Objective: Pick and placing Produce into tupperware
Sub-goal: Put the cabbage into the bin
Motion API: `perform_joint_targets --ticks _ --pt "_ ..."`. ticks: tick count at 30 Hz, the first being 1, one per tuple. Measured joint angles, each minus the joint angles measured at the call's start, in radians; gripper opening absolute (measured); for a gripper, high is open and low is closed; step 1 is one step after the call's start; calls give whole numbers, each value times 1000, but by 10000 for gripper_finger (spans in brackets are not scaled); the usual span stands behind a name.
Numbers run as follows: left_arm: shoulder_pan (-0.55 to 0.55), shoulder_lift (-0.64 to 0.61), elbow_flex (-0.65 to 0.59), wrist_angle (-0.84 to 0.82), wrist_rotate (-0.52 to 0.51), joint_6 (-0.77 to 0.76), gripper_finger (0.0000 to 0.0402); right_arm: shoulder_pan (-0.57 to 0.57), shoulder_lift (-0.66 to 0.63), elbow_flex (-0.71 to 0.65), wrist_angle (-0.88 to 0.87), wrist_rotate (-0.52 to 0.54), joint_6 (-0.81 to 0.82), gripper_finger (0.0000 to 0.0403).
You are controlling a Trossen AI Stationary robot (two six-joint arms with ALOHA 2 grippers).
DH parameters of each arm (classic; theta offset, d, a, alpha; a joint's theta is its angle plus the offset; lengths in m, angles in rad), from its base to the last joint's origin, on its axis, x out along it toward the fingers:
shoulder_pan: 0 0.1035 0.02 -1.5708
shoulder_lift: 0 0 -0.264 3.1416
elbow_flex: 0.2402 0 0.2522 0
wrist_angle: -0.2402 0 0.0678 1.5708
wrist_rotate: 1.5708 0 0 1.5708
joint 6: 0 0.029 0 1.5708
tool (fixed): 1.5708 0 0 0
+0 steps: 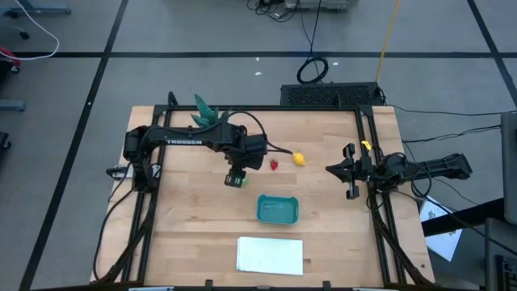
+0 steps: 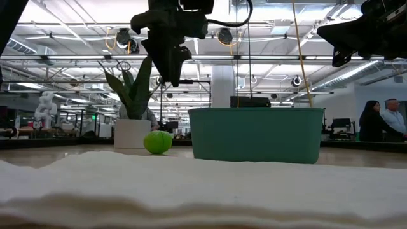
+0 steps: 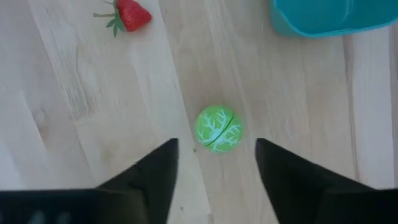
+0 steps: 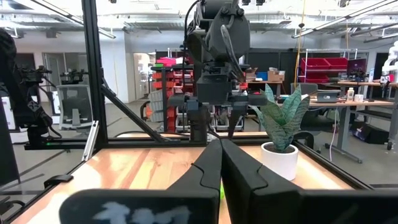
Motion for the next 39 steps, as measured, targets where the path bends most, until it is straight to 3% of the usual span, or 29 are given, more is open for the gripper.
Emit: perform_joint_targets --ticks 5,12,25,39 --pt "-17 -1 -41 3 -75 -30 300 0 0 0 0 0 0 0" --pt "-22 -1 -126 41 -79 -57 367 0 0 0 0 0 0 0" --pt "-21 -1 -185 165 15 -61 376 0 0 0 0 0 8 0" --pt "-21 -1 -291 295 16 -80 376 0 0 0 0 0 8 0"
